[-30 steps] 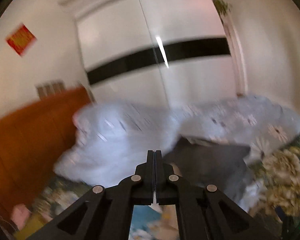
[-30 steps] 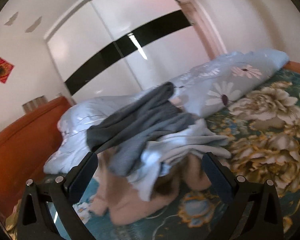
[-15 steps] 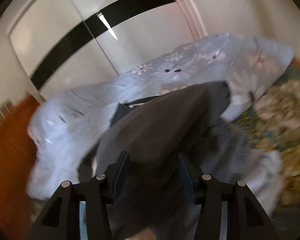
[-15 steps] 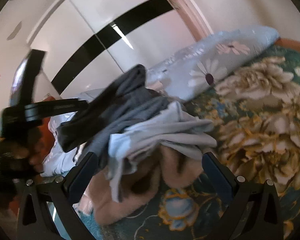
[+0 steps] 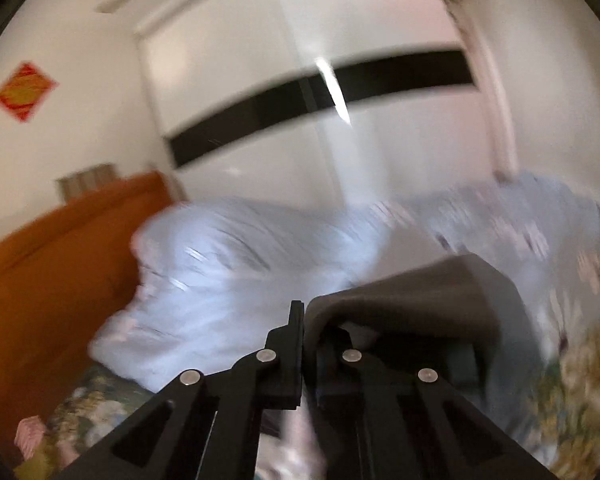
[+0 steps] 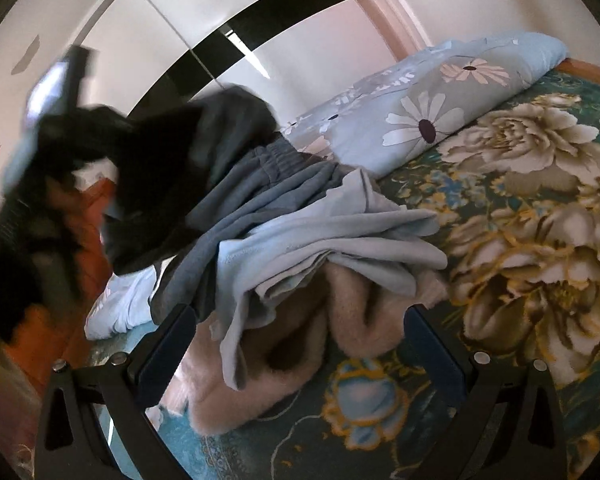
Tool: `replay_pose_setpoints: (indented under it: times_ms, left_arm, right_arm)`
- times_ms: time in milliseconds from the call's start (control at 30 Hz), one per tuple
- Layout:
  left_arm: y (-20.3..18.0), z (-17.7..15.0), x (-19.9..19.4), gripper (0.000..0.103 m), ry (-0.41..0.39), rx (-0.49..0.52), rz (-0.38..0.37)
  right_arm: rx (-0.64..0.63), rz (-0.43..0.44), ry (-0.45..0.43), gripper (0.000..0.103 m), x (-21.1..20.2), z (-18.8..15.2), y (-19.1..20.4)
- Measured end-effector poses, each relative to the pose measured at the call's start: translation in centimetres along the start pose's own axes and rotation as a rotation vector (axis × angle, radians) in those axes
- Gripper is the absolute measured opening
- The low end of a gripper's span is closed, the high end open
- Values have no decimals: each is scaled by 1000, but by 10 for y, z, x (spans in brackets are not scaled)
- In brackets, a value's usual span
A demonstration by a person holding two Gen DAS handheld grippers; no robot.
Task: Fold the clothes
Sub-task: 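Grasp the dark grey sweatpants from the pile with the left gripper, then lift the grey sweatpants with the left gripper while the right gripper grasps their other end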
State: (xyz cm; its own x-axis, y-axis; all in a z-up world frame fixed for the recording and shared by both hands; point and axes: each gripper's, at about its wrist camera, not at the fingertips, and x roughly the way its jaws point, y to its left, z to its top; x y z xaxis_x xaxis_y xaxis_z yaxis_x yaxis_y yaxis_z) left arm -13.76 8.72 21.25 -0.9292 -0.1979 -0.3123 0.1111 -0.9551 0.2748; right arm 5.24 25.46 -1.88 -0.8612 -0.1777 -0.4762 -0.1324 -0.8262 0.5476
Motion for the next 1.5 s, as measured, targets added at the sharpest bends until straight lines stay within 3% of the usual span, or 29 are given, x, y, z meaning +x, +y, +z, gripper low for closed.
replay_pose_setpoints:
  times_ms: [167,267,400,567,633,800,933,1100,1267,1333,1400,1500]
  left_arm:
    - [83,68,-113,5,-274,32,218]
    - [129,91,-173,4,-310,4,291]
    - [168,79,-222,4,-269,55,334]
    - [213,26,-260,4,-215,56,314]
    - [235,1,-264,4,-173,24,269]
    - [270,-62,-268,4,-66,-55,157]
    - [278,-138,-270,4,14,-104,43]
    - [279,-247,-266,5,59,-155,-6]
    - [265,-362,-250,5,262,-297,-95]
    - [257,-394,-241,5,353,-368,-177]
    - [250,-408,-237,6,386,-396,-215]
    - [243,-408,-241,7,365,-356,-231]
  right_arm:
    - [-9,-2,-45,103,-14,4,6]
    - [-34,14,-64,103,-22,6,16]
    - [-85,54,-101,103,-41,6,40]
    - [-196,207,-156,103,-86,-7,91]
    - [-238,296,-139,103,-100,-18,111]
    - [-439,399,-36,103,-120,-76,166]
    - [-525,477,62,103,-123,-116,188]
    - [-585,407,94,103,-125,-142,187]
    - [-548,271,152,103,-104,-140,144]
    - [-520,217,195,103,-95,-141,127]
    - [-485,177,234,103,-88,-144,111]
    - [-425,188,287,103,-90,-151,97]
